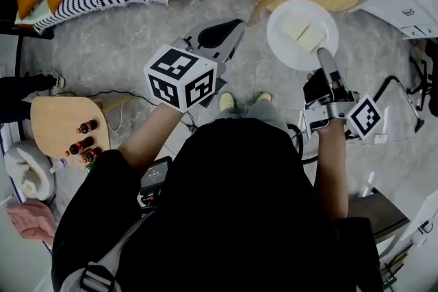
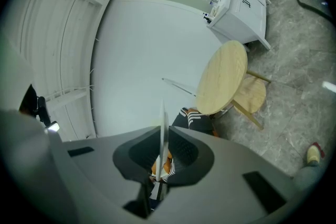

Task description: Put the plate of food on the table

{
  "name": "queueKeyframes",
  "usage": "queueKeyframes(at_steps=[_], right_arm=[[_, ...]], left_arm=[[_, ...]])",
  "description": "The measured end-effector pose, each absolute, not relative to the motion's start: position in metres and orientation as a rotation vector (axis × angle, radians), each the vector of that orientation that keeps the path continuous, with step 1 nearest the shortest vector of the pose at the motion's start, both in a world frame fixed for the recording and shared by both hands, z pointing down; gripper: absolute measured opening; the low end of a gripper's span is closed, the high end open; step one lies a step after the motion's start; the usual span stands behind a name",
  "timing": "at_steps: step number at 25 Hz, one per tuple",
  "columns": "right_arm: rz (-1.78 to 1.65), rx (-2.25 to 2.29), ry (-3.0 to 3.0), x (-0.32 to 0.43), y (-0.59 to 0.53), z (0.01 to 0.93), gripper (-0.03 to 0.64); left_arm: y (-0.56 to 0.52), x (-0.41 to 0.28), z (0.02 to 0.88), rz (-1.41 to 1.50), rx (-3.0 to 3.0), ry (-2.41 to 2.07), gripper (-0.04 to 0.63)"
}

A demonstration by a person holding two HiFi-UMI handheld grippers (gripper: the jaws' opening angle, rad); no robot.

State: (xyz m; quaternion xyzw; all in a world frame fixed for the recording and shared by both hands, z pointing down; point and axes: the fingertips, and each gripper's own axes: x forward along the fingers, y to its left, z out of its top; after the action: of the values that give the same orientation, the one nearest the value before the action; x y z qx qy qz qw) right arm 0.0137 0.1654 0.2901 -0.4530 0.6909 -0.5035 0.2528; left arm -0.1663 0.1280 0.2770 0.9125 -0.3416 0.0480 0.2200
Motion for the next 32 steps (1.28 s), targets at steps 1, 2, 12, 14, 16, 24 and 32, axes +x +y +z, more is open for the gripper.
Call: queueKeyframes(at_steps=[1,2,12,14,16,24,32], right_arm=[[-1.363,-1.237,1.879,0.013,0.164,0.289,0.032],[-1.356,-1.241,1.881,0.014,0.164,0.288,0.032],[-1.327,-1.206,1.867,0.023,0.151,0.291,0.032],[-1.342,-1.199,1.857,0.039,0.121,0.296,0.032],[-1.357,-1.199,1.849,0.058,0.087,0.300,0.032],[-1.358,-1.194,1.792,0.116,0.005,0.303,0.032],[-1.375,-1.192,1.768,0.152,-0.053,0.303,0.032]], left_arm=[[0.126,-0.167,0.279,0.137,2.525,-0.941,0.006],[0.125,-0.168,0.280,0.141,2.523,-0.936,0.006],[0.115,-0.166,0.280,0.139,2.551,-0.965,0.006],[0.087,-0.152,0.281,0.147,2.544,-0.981,0.006],[0.054,-0.135,0.283,0.154,2.531,-0.991,0.006],[-0.038,-0.071,0.282,0.219,2.557,-0.946,0.006],[-0.101,-0.035,0.272,0.232,2.567,-0.955,0.006]])
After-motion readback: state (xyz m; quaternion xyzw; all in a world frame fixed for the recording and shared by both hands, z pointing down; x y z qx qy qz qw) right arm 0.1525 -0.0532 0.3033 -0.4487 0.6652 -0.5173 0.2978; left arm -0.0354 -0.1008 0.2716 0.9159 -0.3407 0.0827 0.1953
